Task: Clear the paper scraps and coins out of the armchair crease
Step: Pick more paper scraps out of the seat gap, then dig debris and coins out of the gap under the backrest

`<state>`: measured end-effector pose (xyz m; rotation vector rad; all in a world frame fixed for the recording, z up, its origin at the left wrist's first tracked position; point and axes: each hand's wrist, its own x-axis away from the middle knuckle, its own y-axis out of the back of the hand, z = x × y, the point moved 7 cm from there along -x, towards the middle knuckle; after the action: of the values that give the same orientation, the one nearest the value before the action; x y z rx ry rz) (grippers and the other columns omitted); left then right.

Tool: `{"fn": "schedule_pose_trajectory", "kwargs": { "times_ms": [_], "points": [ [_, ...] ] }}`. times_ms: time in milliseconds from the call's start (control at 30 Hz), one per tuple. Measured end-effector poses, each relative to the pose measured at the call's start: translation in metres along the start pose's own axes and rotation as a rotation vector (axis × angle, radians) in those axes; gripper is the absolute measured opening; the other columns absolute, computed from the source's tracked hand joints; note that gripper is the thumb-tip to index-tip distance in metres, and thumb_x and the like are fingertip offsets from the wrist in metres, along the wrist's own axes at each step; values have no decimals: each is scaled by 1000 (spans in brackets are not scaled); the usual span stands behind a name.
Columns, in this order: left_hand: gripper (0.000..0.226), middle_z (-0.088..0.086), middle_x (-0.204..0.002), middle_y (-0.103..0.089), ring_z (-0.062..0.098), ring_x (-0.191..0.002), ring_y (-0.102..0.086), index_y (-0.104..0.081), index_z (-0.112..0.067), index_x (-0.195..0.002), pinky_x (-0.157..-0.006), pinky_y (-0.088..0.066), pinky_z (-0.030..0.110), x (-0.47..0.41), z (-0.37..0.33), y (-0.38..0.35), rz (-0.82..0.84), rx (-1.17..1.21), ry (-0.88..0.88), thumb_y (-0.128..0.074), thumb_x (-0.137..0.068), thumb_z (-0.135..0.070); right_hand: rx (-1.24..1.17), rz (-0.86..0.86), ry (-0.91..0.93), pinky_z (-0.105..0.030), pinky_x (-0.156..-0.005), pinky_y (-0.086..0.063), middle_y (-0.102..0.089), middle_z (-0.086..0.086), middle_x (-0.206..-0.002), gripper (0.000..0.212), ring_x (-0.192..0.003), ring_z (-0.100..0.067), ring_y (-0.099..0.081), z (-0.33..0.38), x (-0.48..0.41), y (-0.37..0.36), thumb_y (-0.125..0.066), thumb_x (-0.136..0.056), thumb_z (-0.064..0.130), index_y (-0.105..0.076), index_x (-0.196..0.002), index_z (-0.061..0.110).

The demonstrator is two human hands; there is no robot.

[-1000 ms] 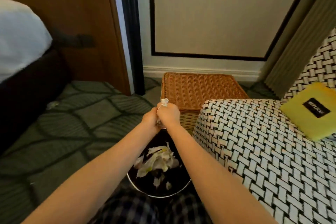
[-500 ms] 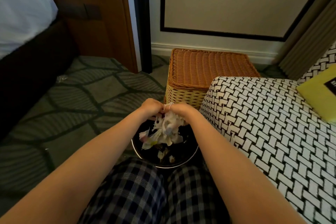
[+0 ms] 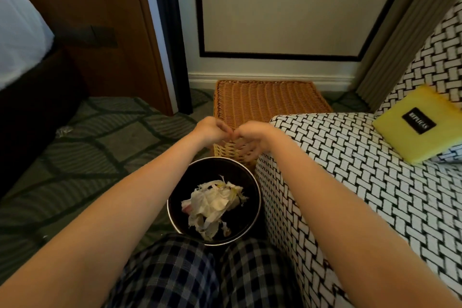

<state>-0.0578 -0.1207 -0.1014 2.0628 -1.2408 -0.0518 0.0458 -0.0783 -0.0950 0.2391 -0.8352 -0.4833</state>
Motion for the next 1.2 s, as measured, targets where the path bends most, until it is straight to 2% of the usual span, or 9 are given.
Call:
{"fn": "schedule_pose_trajectory", "kwargs": {
  "times_ms": [200, 300, 467, 567, 667, 833, 967, 1133, 1200],
  "points": [
    [12, -2, -100, -62, 17, -93, -63, -67, -21, -94, -82, -52, 35, -3, -109, -2, -64, 237, -149, -56, -90, -18, -51, -298, 141, -32, -67, -57, -57, -19, -124, 38, -94, -27, -64, 7, 59, 91, -37, -98, 10, -40, -135, 1],
    [15, 1, -91, -64, 11, -71, -61, -63, -20, -82, -70, -53, 25, 11, -175, -25, 68, 360, -294, -54, -90, -10, -172, -392, 146, -29, -66, -54, -57, -19, -122, 34, -77, -21, -62, -16, 93, 137, -39, -98, 9, -46, -130, 1],
    [20, 0, -85, -65, 11, -68, -61, -62, -18, -81, -66, -54, 22, 50, -267, -75, 274, 405, -463, -51, -90, -5, -400, -507, 146, -31, -75, -55, -58, -19, -117, 33, -102, -29, -62, -65, 148, 196, -42, -96, 7, -48, -127, -3],
    [18, 3, -89, -66, 12, -71, -63, -63, -15, -86, -69, -57, 23, 72, -303, -108, 394, 421, -519, -51, -89, -1, -531, -591, 183, -25, -55, -57, -60, -16, -98, 23, -78, -24, -64, -84, 175, 223, -43, -95, 4, -54, -114, -1],
    [19, 2, -91, -66, 11, -73, -64, -64, -17, -84, -72, -56, 22, 89, -330, -141, 454, 374, -569, -53, -87, -1, -573, -704, 182, -23, -48, -56, -62, -10, -87, 15, -67, -18, -62, -108, 202, 249, -43, -95, 5, -58, -99, 5],
    [21, 1, -78, -65, 9, -67, -63, -65, -16, -81, -70, -56, 20, 115, -358, -197, 536, 286, -625, -49, -89, -4, -535, -794, 85, -27, -62, -53, -66, -6, -78, 24, -65, -17, -62, -172, 240, 275, -41, -88, -6, -60, -81, 6],
    [21, 0, -75, -67, 7, -68, -64, -67, -18, -78, -69, -56, 18, 115, -362, -199, 451, 204, -684, -52, -90, -8, -672, -921, -5, -24, -59, -49, -62, -4, -78, 23, -64, -15, -56, -236, 254, 297, -41, -92, 0, -64, -95, 2],
    [28, 0, -94, -62, 16, -88, -63, -64, -13, -107, -73, -52, 20, 138, -365, -254, 564, -207, -814, -39, -96, -12, -729, -1066, -154, -18, -42, -49, -57, -6, -74, 22, -54, -11, -51, -297, 248, 318, -53, -90, 6, -53, -111, 2],
    [21, -4, -97, -59, 21, -89, -65, -60, -19, -96, -77, -54, 27, 140, -366, -283, 530, -340, -884, -39, -94, -16, -794, -1127, -137, -17, -40, -49, -57, -6, -73, 22, -54, -11, -52, -313, 242, 319, -54, -90, 6, -51, -112, 3]
  ]
}}
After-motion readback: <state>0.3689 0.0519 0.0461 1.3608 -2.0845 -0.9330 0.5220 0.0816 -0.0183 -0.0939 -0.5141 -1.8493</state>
